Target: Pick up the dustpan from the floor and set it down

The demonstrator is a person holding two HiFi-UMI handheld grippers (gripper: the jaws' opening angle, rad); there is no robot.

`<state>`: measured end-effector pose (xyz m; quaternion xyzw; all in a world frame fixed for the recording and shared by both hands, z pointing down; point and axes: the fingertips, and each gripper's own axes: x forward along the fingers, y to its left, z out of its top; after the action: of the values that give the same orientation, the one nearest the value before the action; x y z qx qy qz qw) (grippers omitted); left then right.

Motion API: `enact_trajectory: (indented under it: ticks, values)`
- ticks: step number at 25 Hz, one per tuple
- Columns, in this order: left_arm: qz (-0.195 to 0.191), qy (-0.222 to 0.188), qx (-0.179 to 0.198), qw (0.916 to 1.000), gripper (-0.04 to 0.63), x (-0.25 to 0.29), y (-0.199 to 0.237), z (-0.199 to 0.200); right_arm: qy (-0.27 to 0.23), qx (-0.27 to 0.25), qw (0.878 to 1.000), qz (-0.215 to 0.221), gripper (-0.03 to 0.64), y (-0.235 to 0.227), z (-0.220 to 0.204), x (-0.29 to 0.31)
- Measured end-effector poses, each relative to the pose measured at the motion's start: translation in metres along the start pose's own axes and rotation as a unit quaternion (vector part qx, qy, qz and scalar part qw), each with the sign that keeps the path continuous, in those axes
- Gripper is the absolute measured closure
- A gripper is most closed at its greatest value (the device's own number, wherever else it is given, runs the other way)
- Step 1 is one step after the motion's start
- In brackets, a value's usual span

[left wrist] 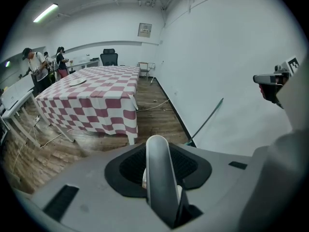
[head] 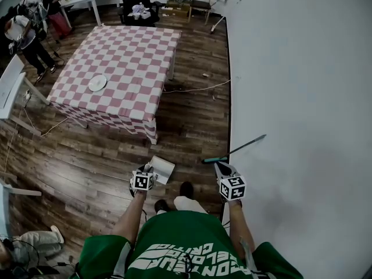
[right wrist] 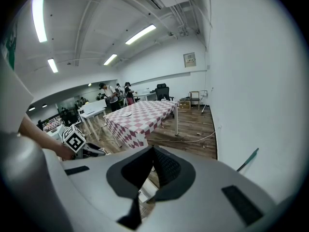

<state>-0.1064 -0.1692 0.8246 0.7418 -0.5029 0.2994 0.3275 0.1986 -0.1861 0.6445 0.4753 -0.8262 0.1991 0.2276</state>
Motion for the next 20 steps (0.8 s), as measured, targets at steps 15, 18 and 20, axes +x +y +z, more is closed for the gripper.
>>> enact_trajectory:
  ticks: [15,18,20]
  values:
    - [0.005,0.006,-0.013,0.9999,0.468,0.009,0.004,-0.044,0.019,-0.008,1.000,-0.002,0.609,0.008,-0.008,0.003]
    - [0.007,0.003,-0.010,0.9999,0.468,0.012,0.007,-0.054,0.023,-0.014,1.000,-0.002,0.609,0.016,-0.009,0.003]
    - [0.007,0.003,-0.010,0.9999,0.468,0.012,0.006,-0.061,0.027,-0.017,0.999,-0.003,0.609,0.021,-0.011,0.001]
